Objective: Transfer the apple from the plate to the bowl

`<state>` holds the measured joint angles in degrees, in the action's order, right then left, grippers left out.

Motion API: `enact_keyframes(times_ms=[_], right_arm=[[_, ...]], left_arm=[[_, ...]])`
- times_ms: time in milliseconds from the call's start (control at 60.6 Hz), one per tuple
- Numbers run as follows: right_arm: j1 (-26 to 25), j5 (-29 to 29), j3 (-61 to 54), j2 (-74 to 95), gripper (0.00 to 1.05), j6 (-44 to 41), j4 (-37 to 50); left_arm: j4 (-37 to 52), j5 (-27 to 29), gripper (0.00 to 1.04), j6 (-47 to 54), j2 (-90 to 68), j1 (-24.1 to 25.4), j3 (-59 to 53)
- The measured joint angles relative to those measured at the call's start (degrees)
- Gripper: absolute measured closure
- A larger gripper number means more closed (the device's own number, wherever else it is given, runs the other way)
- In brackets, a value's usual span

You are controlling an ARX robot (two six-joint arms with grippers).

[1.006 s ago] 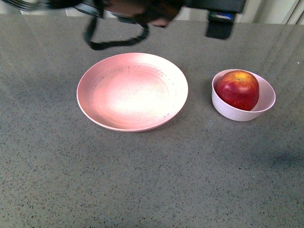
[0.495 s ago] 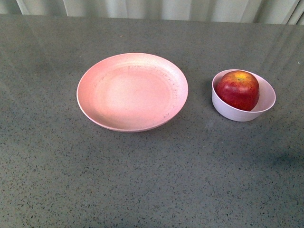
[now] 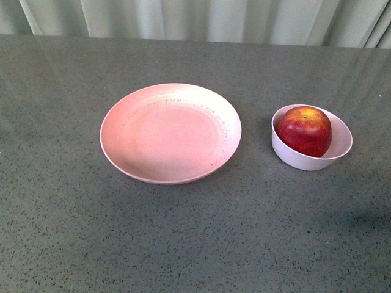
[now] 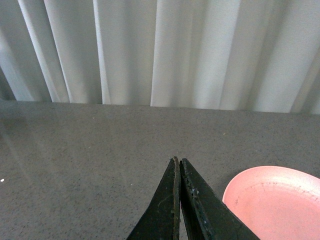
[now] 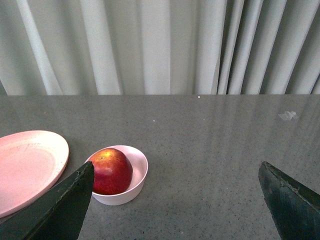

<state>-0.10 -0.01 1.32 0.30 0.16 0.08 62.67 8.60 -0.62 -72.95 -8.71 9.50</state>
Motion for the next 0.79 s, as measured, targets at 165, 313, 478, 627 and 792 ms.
enact_keyframes(times_ms=[165,313,478,627,792], right_arm=[[0.00,0.02,0.00,0.02,0.09,0.00,0.00],[0.00,0.00,0.00,0.00,0.09,0.00,0.00],[0.00,0.00,0.00,0.00,0.09,0.00,0.00],[0.00,0.00,0.00,0.00,0.09,0.00,0.00],[0.00,0.00,0.00,0.00,0.09,0.00,0.00]], left_arm=[[-5.86,-2.73,1.03,0.00,10.29,2.60,-4.26],[-12.00,-7.30,1.03,0.04,18.45,5.90,-6.58],[-18.08,-8.33,1.03,0.09,26.03,8.46,-7.78],[-24.92,-8.59,1.03,0.13,33.81,8.50,-8.61],[-30.99,-8.61,1.03,0.13,40.59,8.50,-8.63]])
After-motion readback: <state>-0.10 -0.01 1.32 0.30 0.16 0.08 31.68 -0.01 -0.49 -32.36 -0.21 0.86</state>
